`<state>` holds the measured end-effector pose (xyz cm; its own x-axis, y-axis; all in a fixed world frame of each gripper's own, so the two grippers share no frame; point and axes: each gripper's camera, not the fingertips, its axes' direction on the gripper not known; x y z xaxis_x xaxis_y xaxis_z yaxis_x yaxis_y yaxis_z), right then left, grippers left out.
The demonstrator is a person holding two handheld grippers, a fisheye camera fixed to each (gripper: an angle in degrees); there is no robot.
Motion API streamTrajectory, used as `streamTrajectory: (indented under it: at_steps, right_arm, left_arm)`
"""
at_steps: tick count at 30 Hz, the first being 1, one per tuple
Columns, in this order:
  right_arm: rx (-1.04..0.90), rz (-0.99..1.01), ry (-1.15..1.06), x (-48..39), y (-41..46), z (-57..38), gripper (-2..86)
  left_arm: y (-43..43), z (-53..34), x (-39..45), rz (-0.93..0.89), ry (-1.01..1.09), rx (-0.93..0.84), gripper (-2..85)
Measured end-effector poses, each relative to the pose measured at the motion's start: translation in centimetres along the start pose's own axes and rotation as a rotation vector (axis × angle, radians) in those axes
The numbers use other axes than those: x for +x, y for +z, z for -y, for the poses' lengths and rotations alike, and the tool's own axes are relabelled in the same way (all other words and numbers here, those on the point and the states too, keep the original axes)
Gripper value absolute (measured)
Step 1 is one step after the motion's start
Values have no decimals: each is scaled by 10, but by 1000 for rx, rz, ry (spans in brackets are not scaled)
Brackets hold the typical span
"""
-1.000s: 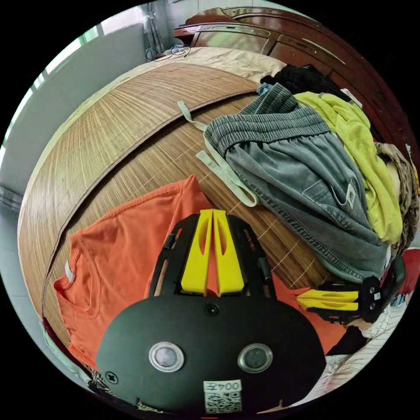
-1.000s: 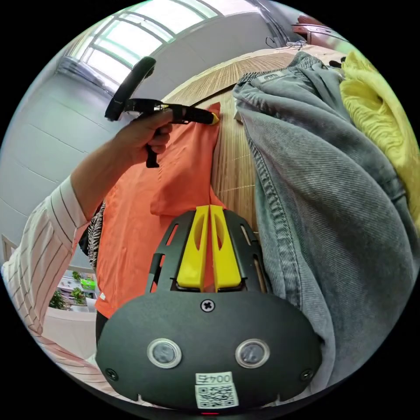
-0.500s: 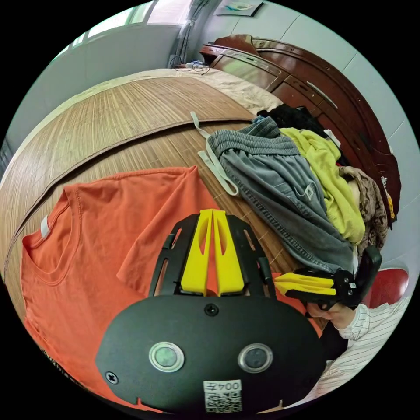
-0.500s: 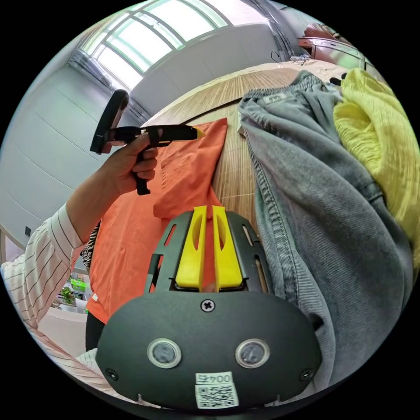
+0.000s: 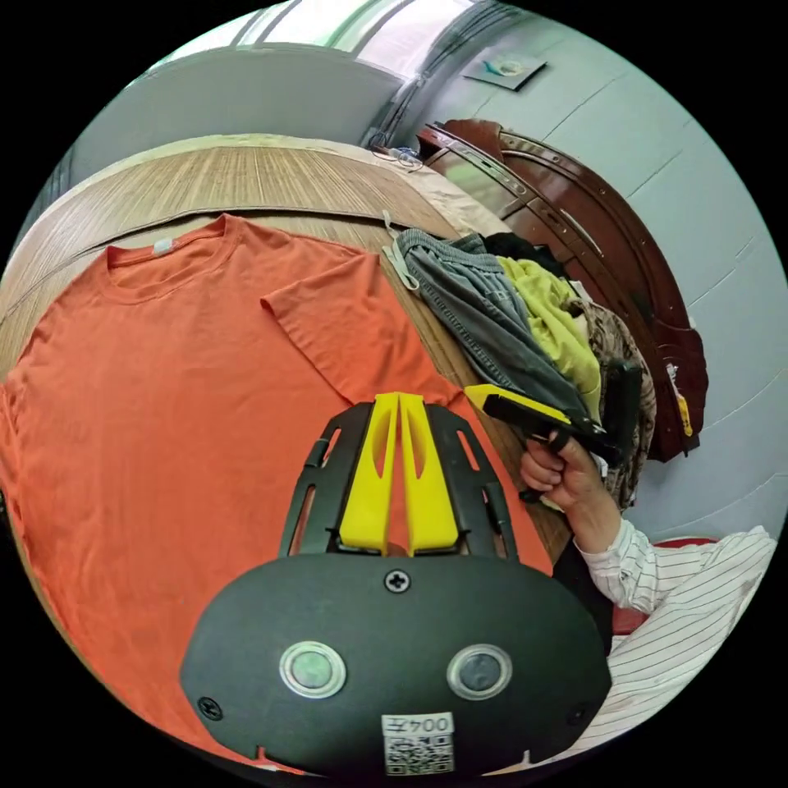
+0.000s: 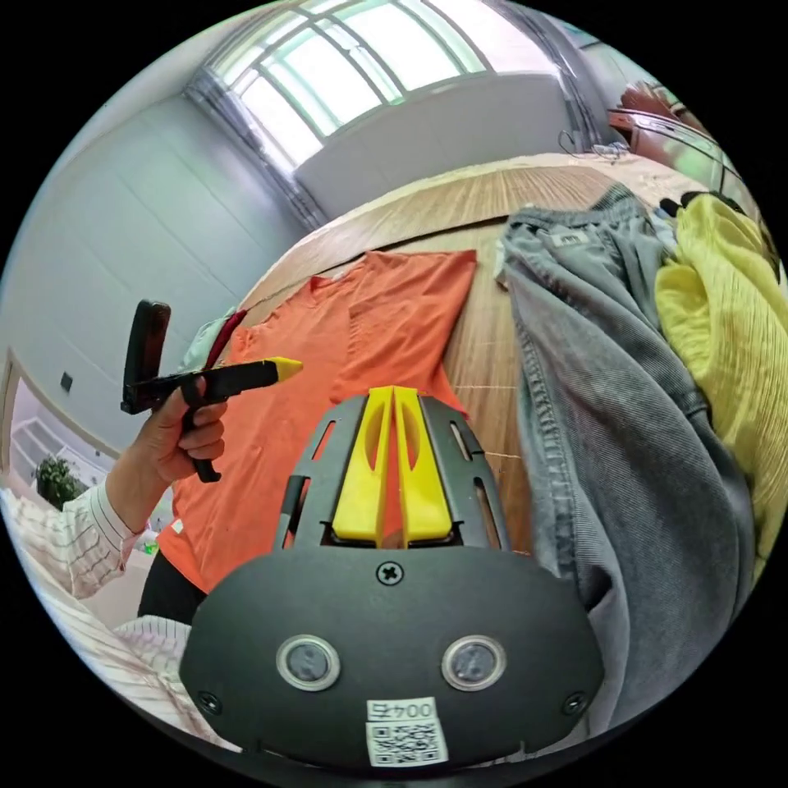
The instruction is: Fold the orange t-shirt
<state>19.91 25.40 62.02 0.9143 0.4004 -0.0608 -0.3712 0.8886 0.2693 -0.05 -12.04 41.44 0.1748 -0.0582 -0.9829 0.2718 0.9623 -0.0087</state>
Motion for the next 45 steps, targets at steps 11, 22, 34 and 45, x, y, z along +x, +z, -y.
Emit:
streamTrajectory:
  at_steps: [11, 22, 34, 45]
  right_arm:
    - [-330, -245, -144, -138, 21, -78, -5]
    - [-465, -585, -320, -189, 58, -120, 5]
    - [-162, 12, -27, -169, 23, -61, -7]
    - [-162, 384, 277, -75, 118, -27, -7]
  left_arm:
    - [-115, -213, -39, 166, -155, 39, 8]
    - [-115, -248, -56, 248, -70, -24, 6]
    - [-169, -274, -109, 41, -219, 205, 2]
    - [-296, -174, -259, 440, -323, 305, 14]
